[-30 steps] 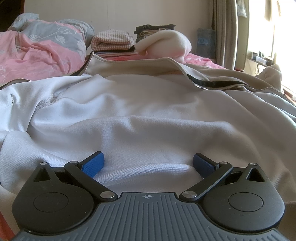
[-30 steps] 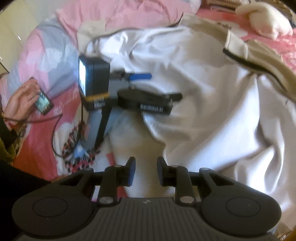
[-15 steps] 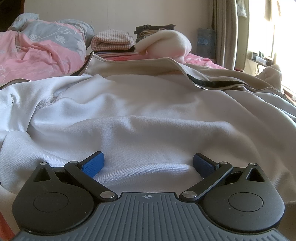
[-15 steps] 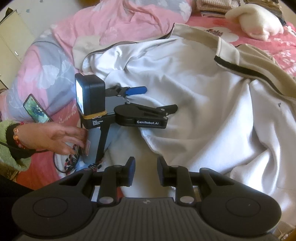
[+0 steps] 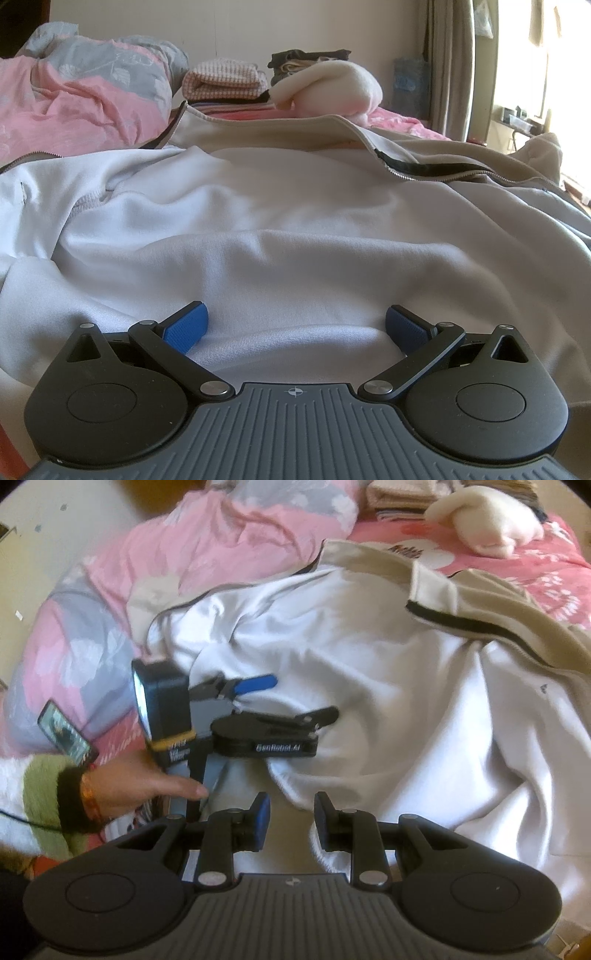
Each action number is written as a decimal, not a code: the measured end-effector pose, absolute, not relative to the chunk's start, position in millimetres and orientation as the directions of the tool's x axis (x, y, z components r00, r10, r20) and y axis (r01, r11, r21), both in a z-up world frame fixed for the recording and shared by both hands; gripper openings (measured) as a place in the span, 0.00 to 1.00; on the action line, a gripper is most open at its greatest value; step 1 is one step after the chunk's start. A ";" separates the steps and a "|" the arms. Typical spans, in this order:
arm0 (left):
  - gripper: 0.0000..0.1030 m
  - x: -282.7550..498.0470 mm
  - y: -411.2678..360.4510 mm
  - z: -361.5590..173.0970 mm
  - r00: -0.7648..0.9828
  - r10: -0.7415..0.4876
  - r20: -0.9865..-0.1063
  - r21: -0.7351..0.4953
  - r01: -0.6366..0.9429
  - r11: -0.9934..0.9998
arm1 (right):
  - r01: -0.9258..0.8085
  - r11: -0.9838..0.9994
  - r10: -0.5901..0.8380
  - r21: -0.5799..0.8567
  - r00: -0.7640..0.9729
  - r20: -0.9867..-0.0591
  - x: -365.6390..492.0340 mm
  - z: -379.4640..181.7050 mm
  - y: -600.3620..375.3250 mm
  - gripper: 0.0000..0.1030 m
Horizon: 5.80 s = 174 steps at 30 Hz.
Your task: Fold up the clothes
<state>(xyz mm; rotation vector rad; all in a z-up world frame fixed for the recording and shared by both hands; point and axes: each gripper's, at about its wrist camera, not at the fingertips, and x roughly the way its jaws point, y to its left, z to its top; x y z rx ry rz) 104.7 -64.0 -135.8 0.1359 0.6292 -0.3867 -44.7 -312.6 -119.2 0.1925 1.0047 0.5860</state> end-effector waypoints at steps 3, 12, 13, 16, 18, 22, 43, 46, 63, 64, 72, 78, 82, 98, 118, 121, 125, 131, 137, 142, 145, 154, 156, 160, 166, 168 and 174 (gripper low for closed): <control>1.00 108.4 -62.7 -135.9 0.730 -0.320 -0.604 -0.010 0.394 0.919 | -0.340 0.835 0.547 0.433 0.423 -0.722 -42.2 -116.0 -314.3 0.27; 1.00 99.1 -14.4 -97.0 0.641 -0.413 -0.648 -0.146 0.427 0.892 | -0.418 0.833 0.537 0.361 0.461 -0.706 -55.3 -90.8 -298.9 0.32; 1.00 95.0 -1.1 -87.8 0.643 -0.404 -0.651 -0.157 0.407 0.900 | -0.442 0.826 0.544 0.350 0.463 -0.700 -56.2 -87.0 -294.3 0.34; 1.00 82.7 38.8 -60.1 0.648 -0.379 -0.661 -0.187 0.347 0.919 | -0.521 0.792 0.573 0.319 0.454 -0.682 -57.2 -75.9 -275.4 0.35; 1.00 74.5 65.4 -41.7 0.650 -0.362 -0.668 -0.206 0.305 0.930 | -0.594 0.743 0.611 0.310 0.412 -0.676 -56.2 -69.9 -256.7 0.35; 1.00 58.2 118.5 -4.9 0.652 -0.328 -0.683 -0.243 0.220 0.945 | -0.748 0.568 0.704 0.345 0.224 -0.674 -53.9 -62.5 -211.7 0.36; 0.99 20.3 119.0 -80.0 0.702 -0.168 -0.693 -0.295 -0.063 0.953 | -0.832 0.519 0.367 -0.194 0.422 -0.829 -42.4 -172.1 -109.3 0.12; 0.99 23.0 122.7 -81.3 0.683 -0.302 -0.665 -0.413 0.000 0.911 | -0.803 0.576 0.370 -0.155 0.425 -0.826 -35.9 -160.7 -118.3 0.03; 0.99 20.0 122.1 -70.4 0.744 -0.170 -0.646 -0.237 0.016 0.971 | -0.829 0.560 0.324 -0.005 0.224 -0.919 -60.0 -129.2 -201.2 0.03; 0.99 20.2 119.8 -69.5 0.755 -0.145 -0.640 -0.197 0.022 0.980 | -0.838 0.544 0.308 -0.031 0.234 -0.922 -63.7 -135.2 -201.3 0.03; 0.99 54.5 111.9 -72.6 0.807 -0.058 -0.588 0.005 0.076 0.997 | -0.871 0.489 0.379 -0.041 0.255 -0.889 -72.2 -111.0 -204.2 0.26; 0.93 73.2 114.3 -79.5 0.804 -0.062 -0.591 0.021 0.093 0.995 | -0.916 0.398 0.525 -0.040 0.264 -0.809 -71.6 -80.8 -184.3 0.33; 0.74 82.4 108.6 -84.6 0.788 -0.083 -0.610 -0.001 0.104 0.995 | -0.925 0.332 0.530 -0.183 0.343 -0.776 -69.3 -98.4 -145.6 0.34; 0.04 70.8 144.6 -10.3 0.803 -0.171 -0.571 -0.176 0.083 0.981 | -0.815 0.576 0.557 -0.056 0.442 -0.703 5.0 -87.1 -191.5 0.00; 0.04 79.3 218.9 37.6 0.733 -0.288 -0.616 -0.472 -0.050 0.880 | -0.881 0.287 0.467 -0.376 0.471 -0.749 -50.8 -169.6 -96.8 0.37; 0.04 81.5 223.1 34.5 0.720 -0.271 -0.638 -0.442 -0.054 0.896 | -0.879 0.313 0.454 -0.360 0.472 -0.756 -43.6 -170.6 -103.6 0.37; 0.04 79.7 228.0 19.1 0.708 -0.275 -0.650 -0.464 -0.083 0.882 | -0.865 0.283 0.428 -0.414 0.500 -0.753 -48.7 -167.0 -107.8 0.41; 0.04 62.3 216.7 -9.1 0.736 -0.286 -0.614 -0.524 -0.108 0.845 | -0.872 0.349 0.442 -0.343 0.476 -0.760 -33.2 -171.1 -123.5 0.36; 0.04 45.2 190.8 -22.6 0.787 -0.264 -0.558 -0.547 -0.110 0.830 | -0.816 0.536 0.433 -0.215 0.484 -0.760 -7.4 -151.1 -148.4 0.04; 0.04 41.5 181.7 -9.2 0.808 -0.238 -0.539 -0.502 -0.082 0.861 | -0.782 0.624 0.508 -0.001 0.406 -0.759 4.2 -121.8 -173.9 0.04; 0.04 37.7 186.3 3.7 0.821 -0.215 -0.529 -0.476 -0.078 0.876 | -0.755 0.644 0.567 0.122 0.364 -0.739 5.2 -102.7 -188.6 0.03; 0.04 32.2 196.5 8.9 0.799 -0.152 -0.581 -0.373 -0.095 0.923 | -0.885 0.426 0.623 0.188 0.136 -0.771 -47.1 -96.6 -172.7 0.03; 0.04 33.6 200.7 -1.2 0.785 -0.129 -0.606 -0.358 -0.124 0.925 | -0.907 0.373 0.616 0.196 0.084 -0.783 -59.1 -103.0 -164.7 0.03; 0.04 33.7 205.9 -22.8 0.757 -0.070 -0.650 -0.299 -0.169 0.939 | -0.929 0.304 0.609 0.209 0.020 -0.793 -75.6 -107.3 -156.5 0.03; 0.07 40.4 199.6 -53.9 0.689 0.023 -0.724 -0.158 -0.199 0.967 | -0.915 0.342 0.563 0.212 0.018 -0.826 -78.5 -128.8 -155.3 0.05; 0.12 43.1 194.9 -59.0 0.665 0.051 -0.745 -0.110 -0.198 0.974 | -0.904 0.363 0.555 0.228 0.013 -0.832 -77.4 -133.4 -156.7 0.10; 0.53 35.4 185.7 -52.7 0.652 0.098 -0.752 -0.050 -0.205 0.978 | -0.884 0.375 0.587 0.277 -0.005 -0.810 -79.8 -126.6 -163.6 0.43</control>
